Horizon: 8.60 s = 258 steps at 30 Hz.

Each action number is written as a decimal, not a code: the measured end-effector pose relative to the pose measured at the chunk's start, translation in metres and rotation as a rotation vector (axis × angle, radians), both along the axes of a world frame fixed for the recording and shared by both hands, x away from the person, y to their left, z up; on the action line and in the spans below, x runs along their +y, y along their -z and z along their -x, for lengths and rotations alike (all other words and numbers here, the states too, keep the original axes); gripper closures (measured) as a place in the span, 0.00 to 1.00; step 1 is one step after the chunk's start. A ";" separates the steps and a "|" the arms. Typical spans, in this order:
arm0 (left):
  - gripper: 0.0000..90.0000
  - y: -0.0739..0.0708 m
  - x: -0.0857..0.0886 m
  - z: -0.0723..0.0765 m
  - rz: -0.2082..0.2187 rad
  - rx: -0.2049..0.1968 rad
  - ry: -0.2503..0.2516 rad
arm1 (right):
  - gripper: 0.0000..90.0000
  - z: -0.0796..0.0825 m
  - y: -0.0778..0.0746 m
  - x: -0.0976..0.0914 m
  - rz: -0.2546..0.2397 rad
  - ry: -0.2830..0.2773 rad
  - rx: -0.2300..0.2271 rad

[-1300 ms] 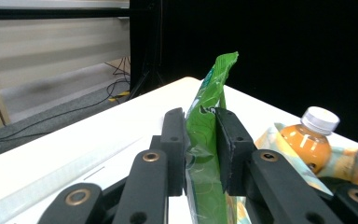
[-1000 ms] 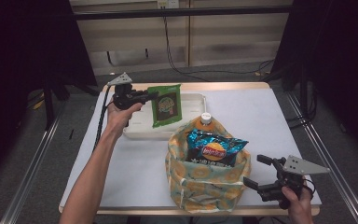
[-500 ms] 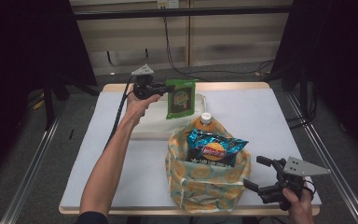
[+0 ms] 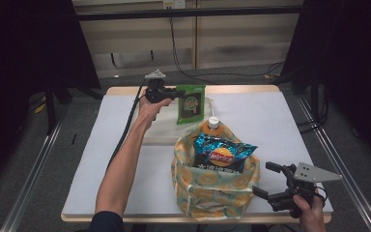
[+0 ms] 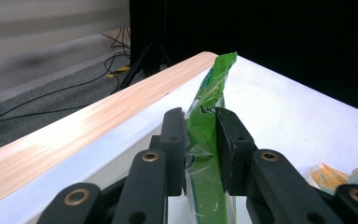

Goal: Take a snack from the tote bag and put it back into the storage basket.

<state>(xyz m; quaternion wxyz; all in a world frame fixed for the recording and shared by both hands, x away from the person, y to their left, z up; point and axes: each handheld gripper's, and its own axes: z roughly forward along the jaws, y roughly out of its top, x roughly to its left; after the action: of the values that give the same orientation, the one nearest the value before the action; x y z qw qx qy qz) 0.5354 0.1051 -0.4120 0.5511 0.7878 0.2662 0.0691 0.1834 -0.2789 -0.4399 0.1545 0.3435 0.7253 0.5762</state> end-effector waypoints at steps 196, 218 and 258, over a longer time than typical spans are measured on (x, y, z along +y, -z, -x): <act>0.36 -0.030 0.021 0.145 -0.003 0.036 0.073 | 0.02 -0.002 -0.002 -0.003 0.019 0.009 0.016; 0.54 -0.059 0.016 0.201 0.094 -0.062 0.243 | 0.03 -0.002 -0.002 0.001 0.021 0.010 0.018; 0.58 -0.026 -0.051 0.211 -0.017 -0.049 0.474 | 0.03 -0.001 -0.002 0.004 0.051 -0.019 0.020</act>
<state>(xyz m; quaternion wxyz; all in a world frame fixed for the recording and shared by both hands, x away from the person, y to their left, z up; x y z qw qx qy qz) 0.3245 0.0542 -0.3864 0.5516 0.8310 0.0597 -0.0408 0.1845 -0.2752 -0.4379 0.1505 0.3385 0.7443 0.5556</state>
